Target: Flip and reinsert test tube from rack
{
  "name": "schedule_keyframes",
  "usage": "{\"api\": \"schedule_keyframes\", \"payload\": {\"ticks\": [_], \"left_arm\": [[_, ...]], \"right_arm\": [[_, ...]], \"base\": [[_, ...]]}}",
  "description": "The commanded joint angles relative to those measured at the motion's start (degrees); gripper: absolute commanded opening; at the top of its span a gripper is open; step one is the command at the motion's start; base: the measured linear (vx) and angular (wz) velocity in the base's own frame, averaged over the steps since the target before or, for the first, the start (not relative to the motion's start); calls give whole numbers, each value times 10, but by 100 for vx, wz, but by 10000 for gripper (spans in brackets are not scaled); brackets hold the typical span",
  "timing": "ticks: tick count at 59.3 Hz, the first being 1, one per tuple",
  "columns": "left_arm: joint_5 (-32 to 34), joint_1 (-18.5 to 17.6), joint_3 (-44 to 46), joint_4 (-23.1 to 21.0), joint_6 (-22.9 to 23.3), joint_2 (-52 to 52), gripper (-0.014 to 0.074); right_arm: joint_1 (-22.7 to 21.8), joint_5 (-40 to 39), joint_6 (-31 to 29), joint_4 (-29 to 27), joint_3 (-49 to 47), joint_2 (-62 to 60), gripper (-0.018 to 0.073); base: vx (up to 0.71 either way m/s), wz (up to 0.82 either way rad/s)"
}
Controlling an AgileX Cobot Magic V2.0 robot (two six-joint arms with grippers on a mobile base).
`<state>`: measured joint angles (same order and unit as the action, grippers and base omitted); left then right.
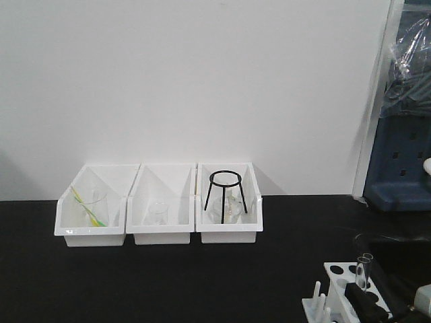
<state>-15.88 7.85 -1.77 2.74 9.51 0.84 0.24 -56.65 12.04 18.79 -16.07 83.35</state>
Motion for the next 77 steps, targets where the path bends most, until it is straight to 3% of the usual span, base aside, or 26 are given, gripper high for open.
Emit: {"api": "schedule_keyframes", "payload": {"ticks": [1, 29, 36, 50, 68, 77], "left_arm": [[45, 1, -1, -2, 0, 2, -6], [45, 1, -1, -2, 0, 2, -6], [45, 1, -1, -2, 0, 2, -6], [45, 1, -1, -2, 0, 2, -6], [45, 1, -1, -2, 0, 2, -6], [45, 1, -1, -2, 0, 2, -6]], "right_arm": [[-1, -68, 0, 1, -31, 13, 510], [-1, -68, 9, -1, -113, 118, 483], [-1, -67, 10, -2, -117, 121, 361], [-1, -70, 10, 8, -117, 120, -16], [-2, -66, 11, 22, -119, 34, -13], [-2, 4, 54, 34, -153, -59, -13]], "base": [[0, 0], [0, 0], [0, 0], [0, 0], [0, 0], [0, 0]]}}
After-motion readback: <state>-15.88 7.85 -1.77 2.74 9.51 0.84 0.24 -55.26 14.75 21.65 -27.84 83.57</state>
